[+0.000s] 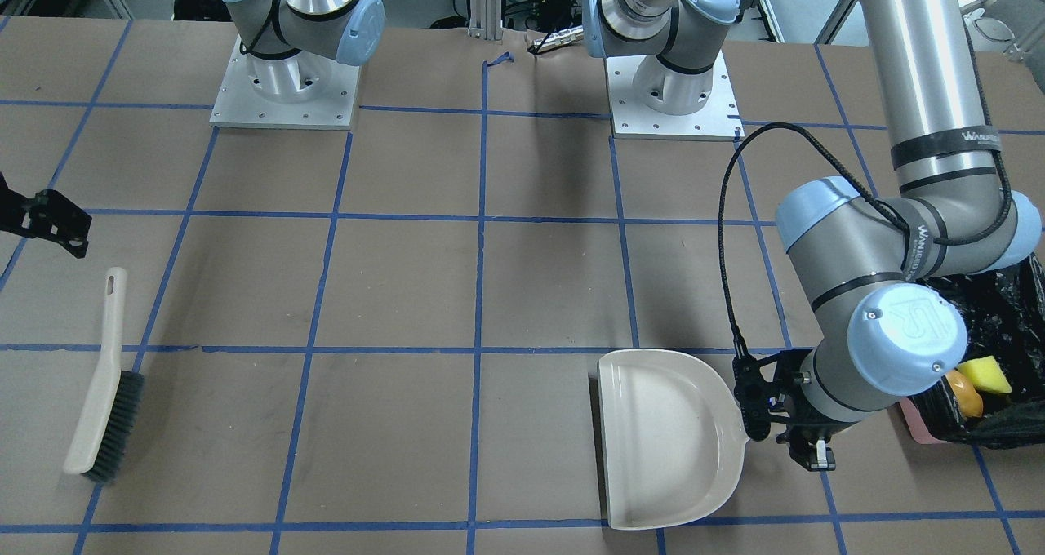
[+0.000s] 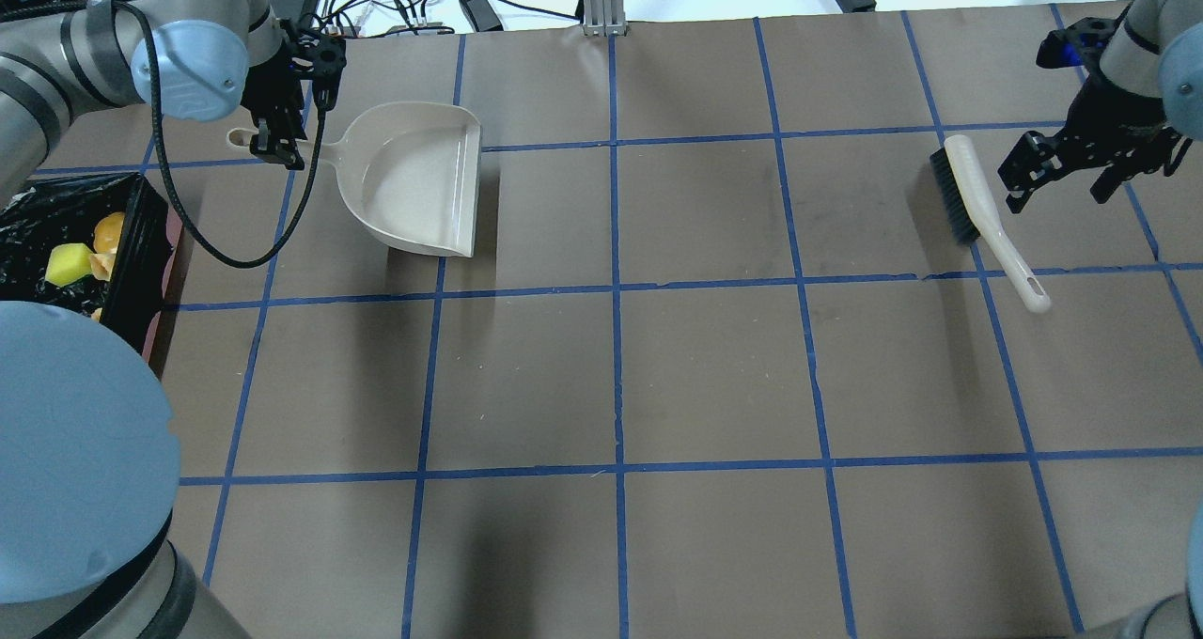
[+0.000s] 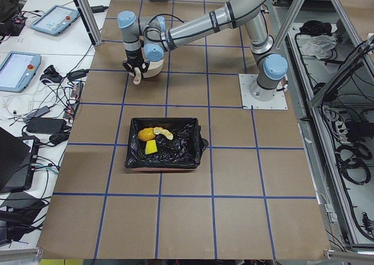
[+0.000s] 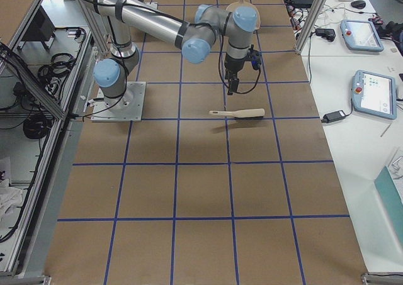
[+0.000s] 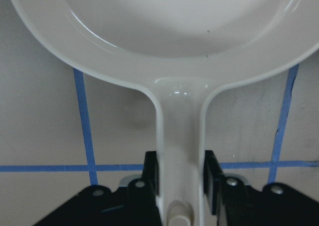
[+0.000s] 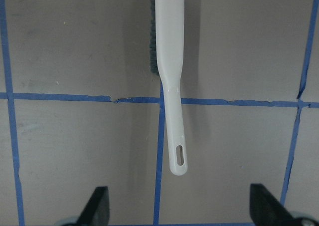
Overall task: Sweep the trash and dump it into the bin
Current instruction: 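Return the empty dustpan with the left gripper while the right sets down the brush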
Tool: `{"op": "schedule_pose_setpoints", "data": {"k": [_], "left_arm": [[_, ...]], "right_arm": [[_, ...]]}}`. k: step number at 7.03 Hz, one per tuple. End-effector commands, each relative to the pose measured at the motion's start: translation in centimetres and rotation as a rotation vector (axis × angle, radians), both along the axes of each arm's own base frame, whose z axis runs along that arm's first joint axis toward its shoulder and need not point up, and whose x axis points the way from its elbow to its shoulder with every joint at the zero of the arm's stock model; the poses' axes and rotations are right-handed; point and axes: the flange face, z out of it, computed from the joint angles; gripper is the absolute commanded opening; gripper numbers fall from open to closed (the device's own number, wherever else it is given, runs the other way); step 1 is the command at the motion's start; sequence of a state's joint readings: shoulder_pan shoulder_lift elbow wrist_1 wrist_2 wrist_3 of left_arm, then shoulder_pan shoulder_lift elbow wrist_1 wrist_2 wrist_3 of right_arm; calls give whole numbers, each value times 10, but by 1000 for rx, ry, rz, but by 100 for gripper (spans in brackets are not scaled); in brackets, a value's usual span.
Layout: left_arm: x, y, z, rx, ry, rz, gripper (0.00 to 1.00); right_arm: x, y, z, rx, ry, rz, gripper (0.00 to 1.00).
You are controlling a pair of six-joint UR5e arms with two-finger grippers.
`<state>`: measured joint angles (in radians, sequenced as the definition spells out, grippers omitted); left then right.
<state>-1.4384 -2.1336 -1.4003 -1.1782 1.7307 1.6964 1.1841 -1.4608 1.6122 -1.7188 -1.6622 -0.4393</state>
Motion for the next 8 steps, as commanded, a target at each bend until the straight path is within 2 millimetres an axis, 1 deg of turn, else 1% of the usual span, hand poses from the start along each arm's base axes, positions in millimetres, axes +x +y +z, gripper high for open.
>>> {"op": "schedule_pose_setpoints", "data": {"k": [1,2,3,5,6,7,8], "left_arm": [[-17,-8,-22,-13,0,-19,0],[-21,-7,-23,-10,-2,-25,0],[-22,-7,-21,-14,-3,-28,0],[-24,-4,-19,-13,3,-31,0],[-24,0,-20,-7,3,-31,0],[-24,2,-20,-3,-5,-31,9],[-24,3,-18,-4,-6,-31,23]], "right_arm": [[17,38,67,-75,28,0,100],[20,43,69,-68,28,-5,100],[26,42,68,-67,22,-50,100],[82,39,69,-78,17,-55,100],[111,39,68,-90,-16,-95,100],[125,39,68,-98,-39,-92,100],[138,40,69,-103,-68,-84,100]]}}
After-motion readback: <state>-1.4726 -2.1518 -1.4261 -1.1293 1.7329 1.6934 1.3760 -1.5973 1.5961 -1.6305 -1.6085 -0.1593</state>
